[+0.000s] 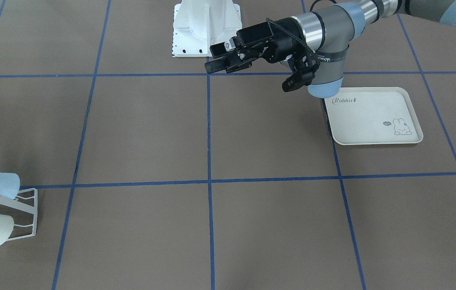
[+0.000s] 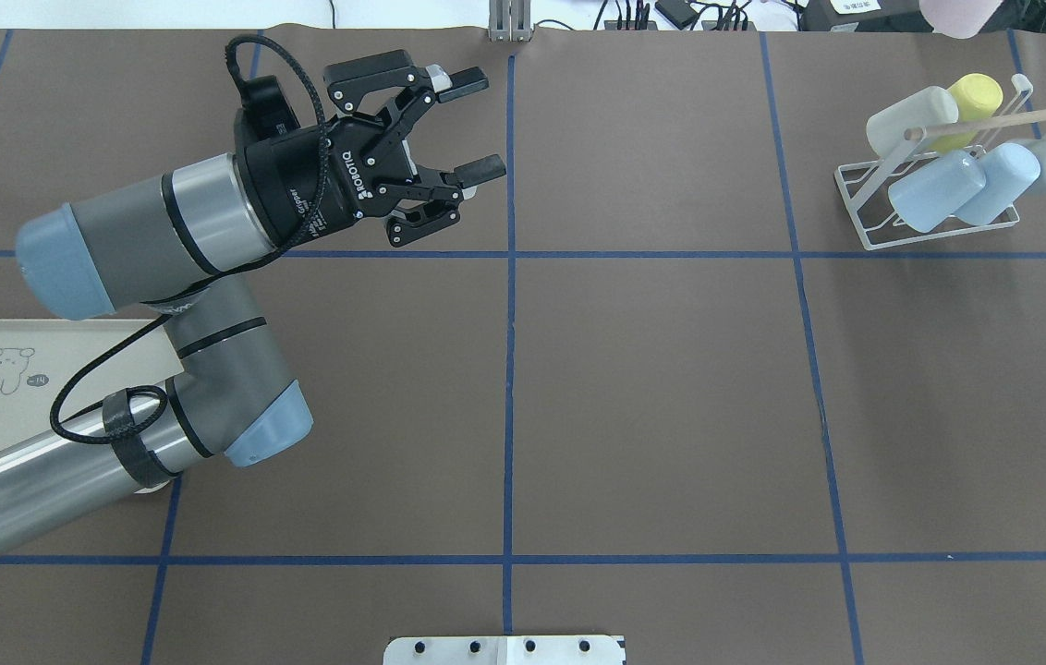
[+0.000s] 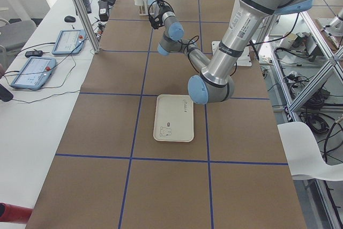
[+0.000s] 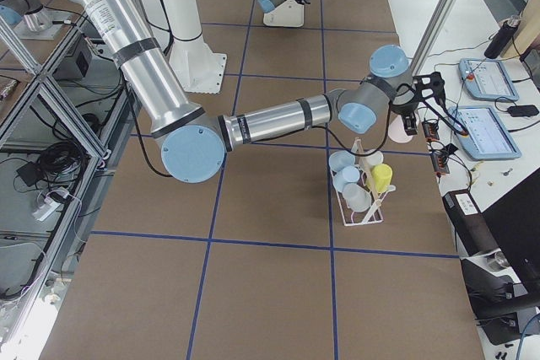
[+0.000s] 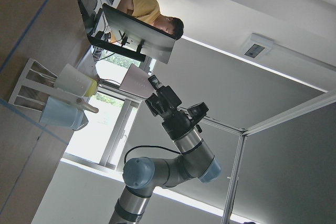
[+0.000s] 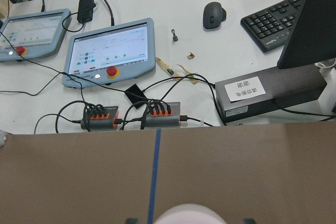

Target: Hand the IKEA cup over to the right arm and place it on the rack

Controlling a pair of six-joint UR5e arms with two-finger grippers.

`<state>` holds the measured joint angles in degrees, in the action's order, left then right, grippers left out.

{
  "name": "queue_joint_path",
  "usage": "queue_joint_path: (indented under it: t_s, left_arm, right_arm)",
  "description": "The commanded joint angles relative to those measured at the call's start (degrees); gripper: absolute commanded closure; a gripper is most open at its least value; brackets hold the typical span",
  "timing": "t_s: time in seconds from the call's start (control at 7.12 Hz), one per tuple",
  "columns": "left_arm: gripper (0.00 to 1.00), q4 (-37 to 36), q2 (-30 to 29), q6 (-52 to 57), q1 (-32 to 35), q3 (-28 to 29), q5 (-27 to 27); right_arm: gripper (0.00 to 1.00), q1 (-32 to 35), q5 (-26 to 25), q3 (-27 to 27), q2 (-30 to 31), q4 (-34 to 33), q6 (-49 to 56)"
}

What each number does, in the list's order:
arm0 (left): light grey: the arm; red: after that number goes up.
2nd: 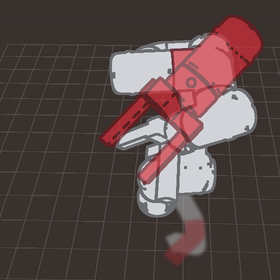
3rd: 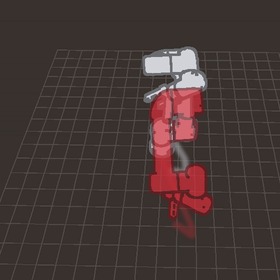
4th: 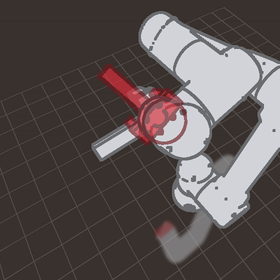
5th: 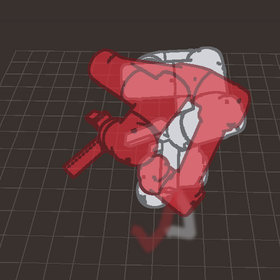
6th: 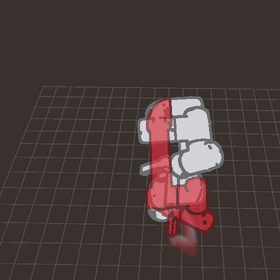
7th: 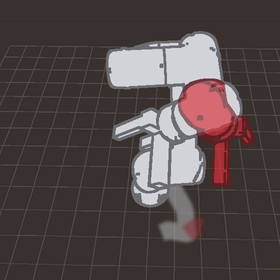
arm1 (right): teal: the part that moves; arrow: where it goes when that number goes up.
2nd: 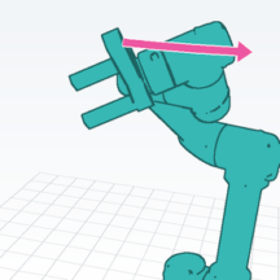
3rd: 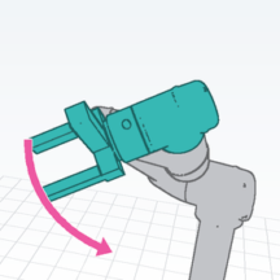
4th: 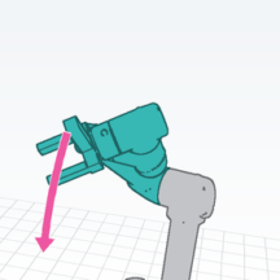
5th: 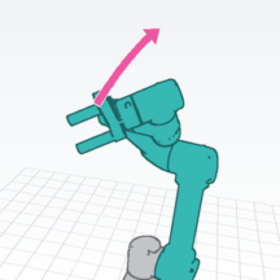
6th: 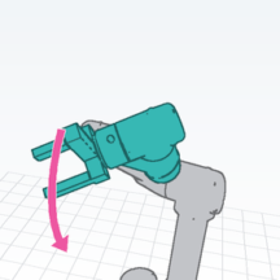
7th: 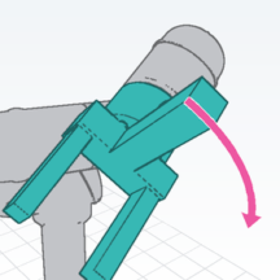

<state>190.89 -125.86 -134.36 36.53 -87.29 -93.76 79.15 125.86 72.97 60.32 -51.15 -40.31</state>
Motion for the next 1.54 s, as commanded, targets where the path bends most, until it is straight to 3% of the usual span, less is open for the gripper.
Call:
queue_joint_path:
  t_s: [0.0,0.28,1.4]
  left_arm:
    - [0.22,-0.77,0.0,0.76,-0.14,0.01,0.07]
    - [0.21,-0.78,0.0,0.77,-0.23,0.1,0.07]
    - [0.21,-0.69,0.09,0.77,-0.14,0.19,0.15]
  right_arm:
    - [1.0,3.1,0.44,-4.23,-0.29,-5.06,14.84]
    - [1.0,3.21,0.97,-4.67,-0.03,-8.61,17.54]
    - [1.0,1.63,1.15,-8.1,0.5,-8.61,17.72]
